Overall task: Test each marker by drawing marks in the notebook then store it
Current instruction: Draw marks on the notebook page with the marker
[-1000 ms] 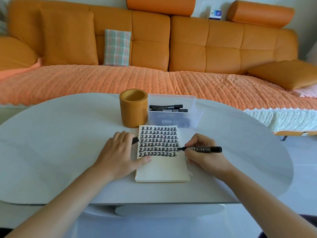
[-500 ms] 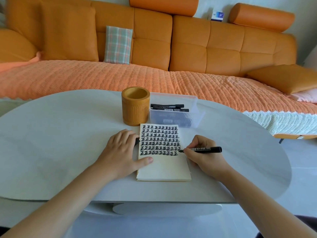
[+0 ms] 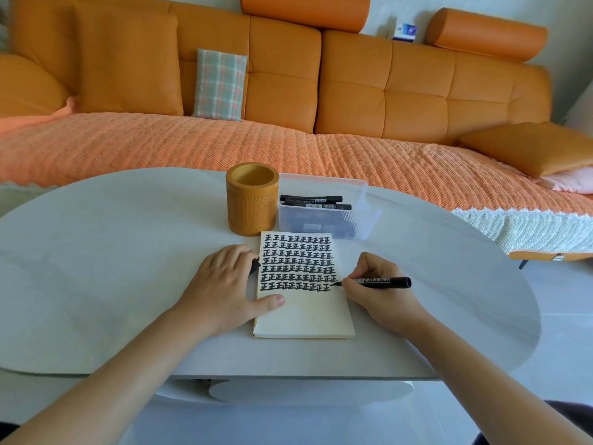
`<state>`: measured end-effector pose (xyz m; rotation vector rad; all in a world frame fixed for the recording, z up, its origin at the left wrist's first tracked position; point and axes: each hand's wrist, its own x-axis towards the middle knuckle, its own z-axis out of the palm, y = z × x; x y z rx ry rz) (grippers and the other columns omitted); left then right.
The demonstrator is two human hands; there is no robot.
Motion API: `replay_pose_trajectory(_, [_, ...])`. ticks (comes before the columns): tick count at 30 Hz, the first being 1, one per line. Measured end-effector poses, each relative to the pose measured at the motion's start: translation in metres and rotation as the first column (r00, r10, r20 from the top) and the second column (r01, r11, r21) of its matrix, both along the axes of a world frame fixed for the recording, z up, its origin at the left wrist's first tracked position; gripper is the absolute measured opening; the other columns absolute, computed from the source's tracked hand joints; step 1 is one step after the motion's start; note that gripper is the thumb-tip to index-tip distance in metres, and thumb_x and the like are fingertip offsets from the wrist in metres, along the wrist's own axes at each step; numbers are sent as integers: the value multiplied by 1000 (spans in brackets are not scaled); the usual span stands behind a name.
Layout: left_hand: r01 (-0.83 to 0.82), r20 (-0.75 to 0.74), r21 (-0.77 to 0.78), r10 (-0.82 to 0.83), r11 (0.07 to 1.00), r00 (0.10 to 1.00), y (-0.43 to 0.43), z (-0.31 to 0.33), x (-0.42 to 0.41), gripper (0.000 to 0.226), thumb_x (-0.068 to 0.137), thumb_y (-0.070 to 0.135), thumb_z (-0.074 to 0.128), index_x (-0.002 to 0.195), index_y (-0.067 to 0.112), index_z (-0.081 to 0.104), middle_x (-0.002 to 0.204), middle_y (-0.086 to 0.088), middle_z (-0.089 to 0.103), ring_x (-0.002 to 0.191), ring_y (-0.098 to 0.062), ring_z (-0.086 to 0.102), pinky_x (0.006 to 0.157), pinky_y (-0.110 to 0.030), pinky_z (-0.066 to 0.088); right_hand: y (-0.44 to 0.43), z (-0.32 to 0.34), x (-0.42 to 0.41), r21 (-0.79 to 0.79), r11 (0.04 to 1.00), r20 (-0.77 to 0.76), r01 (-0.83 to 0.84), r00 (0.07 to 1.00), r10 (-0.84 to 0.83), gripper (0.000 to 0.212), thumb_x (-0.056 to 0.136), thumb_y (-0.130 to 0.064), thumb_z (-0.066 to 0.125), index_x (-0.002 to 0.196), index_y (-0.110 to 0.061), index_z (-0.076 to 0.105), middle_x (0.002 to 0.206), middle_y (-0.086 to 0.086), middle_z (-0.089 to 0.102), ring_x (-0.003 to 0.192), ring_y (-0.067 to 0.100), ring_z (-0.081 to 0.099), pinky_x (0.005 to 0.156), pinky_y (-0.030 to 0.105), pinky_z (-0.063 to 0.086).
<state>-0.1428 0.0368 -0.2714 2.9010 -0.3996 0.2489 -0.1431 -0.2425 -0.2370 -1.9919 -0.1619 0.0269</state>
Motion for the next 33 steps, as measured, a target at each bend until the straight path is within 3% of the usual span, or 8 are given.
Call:
replay_pose_trajectory(8, [-7, -1, 10, 7, 1000, 1000, -1, 1, -1, 106, 64, 95, 9, 137, 22, 35, 145, 5, 32, 137, -17, 27, 113, -35, 23, -1, 2, 0, -5, 999, -9, -36, 999, 36, 23, 84, 0, 67, 74, 3, 47, 60, 4, 55, 50, 13, 45, 45, 19, 36])
replay_pose_trajectory(16, [-5, -5, -7, 5, 1000, 1000, -1, 1, -2, 110, 61, 97, 6, 137, 22, 35, 145, 4, 33, 138, -17, 27, 115, -36, 24, 0, 1, 0, 12, 1000, 11, -26, 1000, 26, 21, 85, 1, 65, 76, 5, 46, 61, 9, 53, 49, 14, 43, 44, 18, 35])
replay_pose_trajectory(24, [-7, -12, -4, 6, 1000, 1000, -1, 2, -2, 111, 61, 97, 5, 138, 23, 34, 147, 5, 31, 139, -16, 25, 115, -35, 22, -2, -1, 0, 14, 996, 3, -89, 996, 89, 25, 84, 0, 69, 71, 1, 48, 59, -3, 56, 54, 13, 44, 49, 20, 35])
replay_pose_trajectory(28, [-5, -19, -8, 5, 1000, 1000, 0, 2, -1, 110, 61, 97, 5, 139, 23, 32, 148, 5, 30, 139, -16, 25, 115, -35, 23, -2, -1, 2, 9, 998, -10, -68, 998, 68, 23, 83, 4, 65, 74, 5, 45, 59, 3, 52, 53, 16, 42, 48, 23, 33])
replay_pose_trajectory(33, [29, -21, -77, -31, 997, 999, 1, 5, -3, 97, 71, 91, 6, 136, 26, 36, 143, 9, 34, 135, -12, 27, 112, -32, 24, -7, 3, 5, 241, 971, -47, 6, 999, 6, 23, 89, 2, 64, 74, -5, 47, 59, 14, 43, 49, 19, 36, 45, 24, 27])
